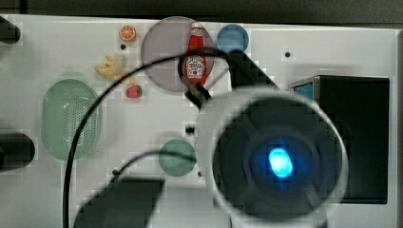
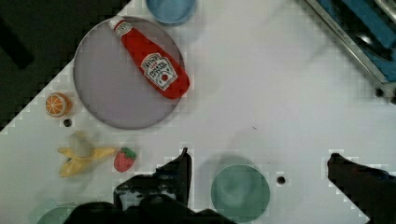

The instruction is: Pick ketchup from plate and place it on table.

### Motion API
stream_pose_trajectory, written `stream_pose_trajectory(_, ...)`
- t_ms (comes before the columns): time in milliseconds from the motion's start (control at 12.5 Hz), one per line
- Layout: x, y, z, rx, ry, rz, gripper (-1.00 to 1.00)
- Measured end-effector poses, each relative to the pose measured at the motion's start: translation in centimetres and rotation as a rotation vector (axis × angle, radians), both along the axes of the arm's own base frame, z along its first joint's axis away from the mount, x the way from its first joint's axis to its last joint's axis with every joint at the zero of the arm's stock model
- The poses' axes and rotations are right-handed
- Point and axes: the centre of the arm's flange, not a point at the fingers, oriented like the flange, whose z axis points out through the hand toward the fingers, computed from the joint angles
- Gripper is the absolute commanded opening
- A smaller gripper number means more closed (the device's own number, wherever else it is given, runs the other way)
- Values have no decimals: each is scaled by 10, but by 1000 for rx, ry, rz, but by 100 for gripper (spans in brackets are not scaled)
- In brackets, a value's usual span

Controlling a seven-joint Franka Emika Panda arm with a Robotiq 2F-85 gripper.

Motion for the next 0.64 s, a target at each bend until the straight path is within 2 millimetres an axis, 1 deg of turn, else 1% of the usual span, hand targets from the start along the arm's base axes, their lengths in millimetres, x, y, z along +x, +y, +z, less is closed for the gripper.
stream_pose_trajectory(80,17,5,-22,4,24,19,100)
stream_pose_trajectory(160,34,9,-51,10,60,29,100)
stream_pose_trajectory(400,76,20,-163,33,173,93,100)
stream_pose_trajectory(480,84,25,-200,40,211,136,100)
stream_pose_trajectory(640,98,34,-265,55,251,228,100)
